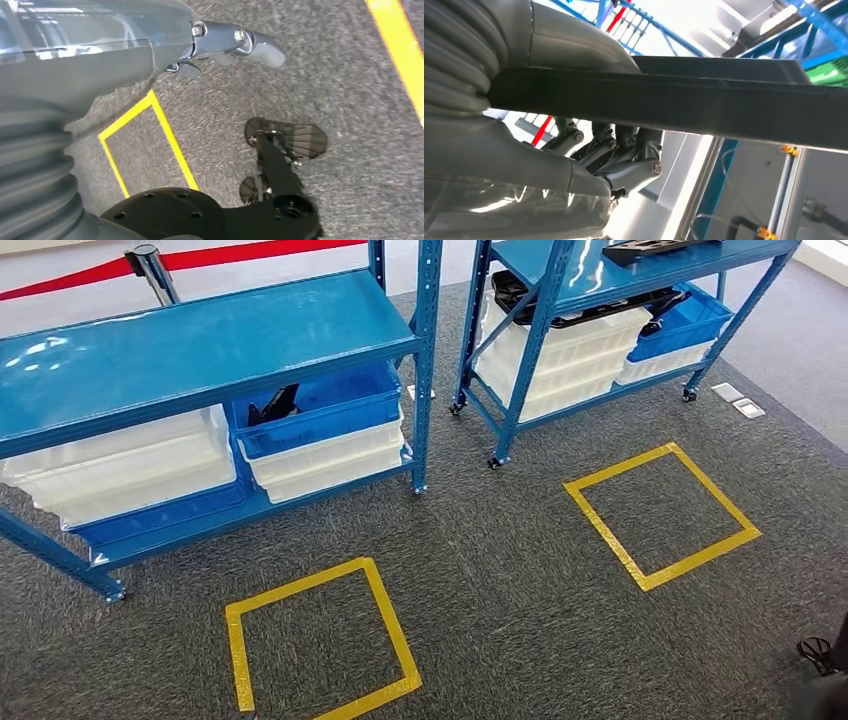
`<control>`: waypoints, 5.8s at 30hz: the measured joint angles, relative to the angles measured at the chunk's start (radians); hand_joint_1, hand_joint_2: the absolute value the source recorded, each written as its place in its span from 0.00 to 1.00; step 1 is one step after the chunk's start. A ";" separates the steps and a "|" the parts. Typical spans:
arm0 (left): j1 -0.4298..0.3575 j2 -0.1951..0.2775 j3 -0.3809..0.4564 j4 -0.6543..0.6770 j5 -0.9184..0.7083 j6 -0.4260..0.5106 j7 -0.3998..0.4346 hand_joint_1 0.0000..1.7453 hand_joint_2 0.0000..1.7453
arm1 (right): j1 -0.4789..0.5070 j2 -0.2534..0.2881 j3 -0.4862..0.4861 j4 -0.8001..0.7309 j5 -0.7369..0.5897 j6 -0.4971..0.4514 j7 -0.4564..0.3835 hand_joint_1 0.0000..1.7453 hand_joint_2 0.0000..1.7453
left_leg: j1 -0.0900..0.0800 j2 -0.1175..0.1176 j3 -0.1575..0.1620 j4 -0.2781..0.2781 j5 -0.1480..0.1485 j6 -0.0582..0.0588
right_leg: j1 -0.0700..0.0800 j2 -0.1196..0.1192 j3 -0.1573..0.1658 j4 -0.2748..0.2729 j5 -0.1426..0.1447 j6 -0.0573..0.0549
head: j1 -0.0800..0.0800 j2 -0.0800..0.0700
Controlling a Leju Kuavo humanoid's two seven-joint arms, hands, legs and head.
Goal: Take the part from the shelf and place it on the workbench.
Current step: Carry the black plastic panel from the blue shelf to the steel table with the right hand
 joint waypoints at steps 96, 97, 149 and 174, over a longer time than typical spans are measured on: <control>0.007 0.011 0.000 -0.006 -0.012 0.013 -0.051 0.00 1.00 | 0.012 0.026 -0.069 -0.003 -0.153 0.001 -0.061 1.00 1.00 | -0.018 0.019 0.074 -0.047 -0.022 -0.014 | 0.001 -0.051 0.097 -0.130 0.011 0.005 | -0.005 0.000; 0.007 0.015 0.000 -0.007 -0.009 0.017 -0.051 0.00 1.00 | 0.011 0.030 -0.069 0.008 -0.159 0.001 -0.062 1.00 1.00 | -0.016 0.030 0.080 -0.050 -0.026 -0.020 | 0.004 -0.037 0.097 -0.131 0.012 0.001 | -0.007 0.000; 0.004 0.027 0.021 -0.009 -0.041 0.015 -0.049 0.00 1.00 | 0.035 0.020 -0.058 0.026 -0.127 0.000 -0.012 1.00 1.00 | -0.041 -0.091 0.027 -0.066 0.038 0.031 | -0.008 0.067 -0.001 0.063 -0.099 0.007 | -0.028 0.000; 0.014 0.029 0.027 -0.014 -0.027 0.017 -0.044 0.00 1.00 | 0.012 0.019 -0.052 0.050 -0.107 0.000 0.007 1.00 1.00 | -0.082 -0.187 -0.029 -0.033 0.053 0.078 | -0.020 0.166 0.105 -0.122 -0.017 -0.003 | -0.047 0.000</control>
